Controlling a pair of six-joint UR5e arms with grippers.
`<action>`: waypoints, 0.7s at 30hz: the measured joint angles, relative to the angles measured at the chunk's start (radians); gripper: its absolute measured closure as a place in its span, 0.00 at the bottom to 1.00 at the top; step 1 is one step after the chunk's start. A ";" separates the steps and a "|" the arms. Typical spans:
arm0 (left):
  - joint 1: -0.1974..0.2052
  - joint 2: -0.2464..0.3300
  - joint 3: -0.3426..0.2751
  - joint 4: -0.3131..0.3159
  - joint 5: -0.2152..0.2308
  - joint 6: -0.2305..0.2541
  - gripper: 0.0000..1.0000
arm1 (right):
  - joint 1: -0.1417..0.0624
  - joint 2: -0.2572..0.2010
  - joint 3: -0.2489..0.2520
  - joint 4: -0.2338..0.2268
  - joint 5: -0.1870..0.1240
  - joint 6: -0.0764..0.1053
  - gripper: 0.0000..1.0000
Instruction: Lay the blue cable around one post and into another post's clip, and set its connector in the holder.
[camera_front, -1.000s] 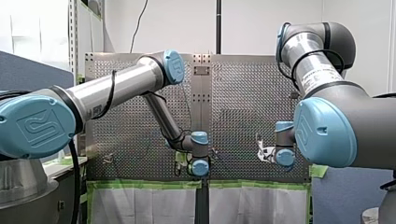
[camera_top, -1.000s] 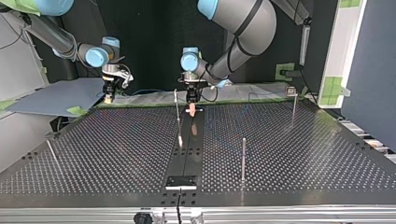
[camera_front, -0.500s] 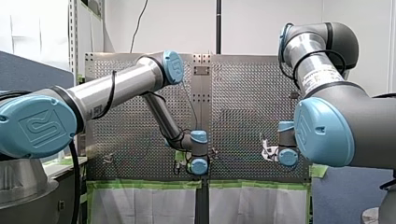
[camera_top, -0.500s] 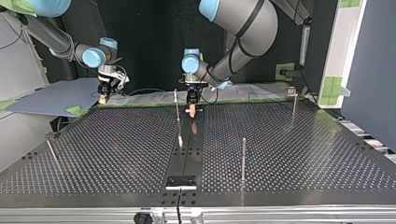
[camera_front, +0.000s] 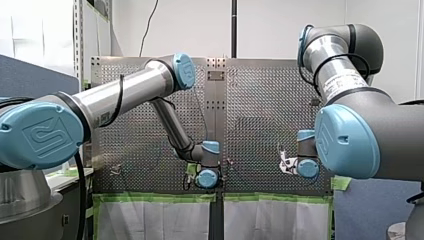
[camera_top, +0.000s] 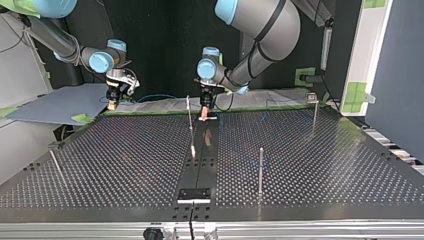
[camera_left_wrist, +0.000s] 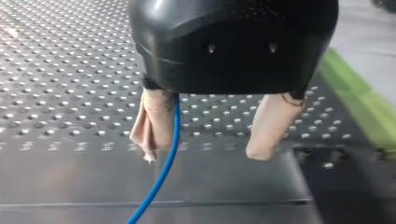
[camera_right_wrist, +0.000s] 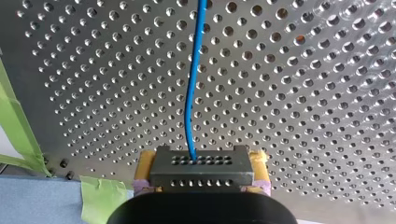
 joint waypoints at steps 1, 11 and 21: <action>0.002 0.003 -0.009 -0.011 0.009 0.000 0.02 | 0.000 0.000 0.000 0.001 0.000 0.000 1.00; 0.011 0.058 -0.067 -0.099 0.089 0.016 0.02 | 0.009 0.000 0.000 -0.002 -0.003 0.006 1.00; 0.019 0.091 -0.085 -0.176 0.146 0.036 0.02 | 0.010 0.001 0.000 -0.004 -0.008 0.014 1.00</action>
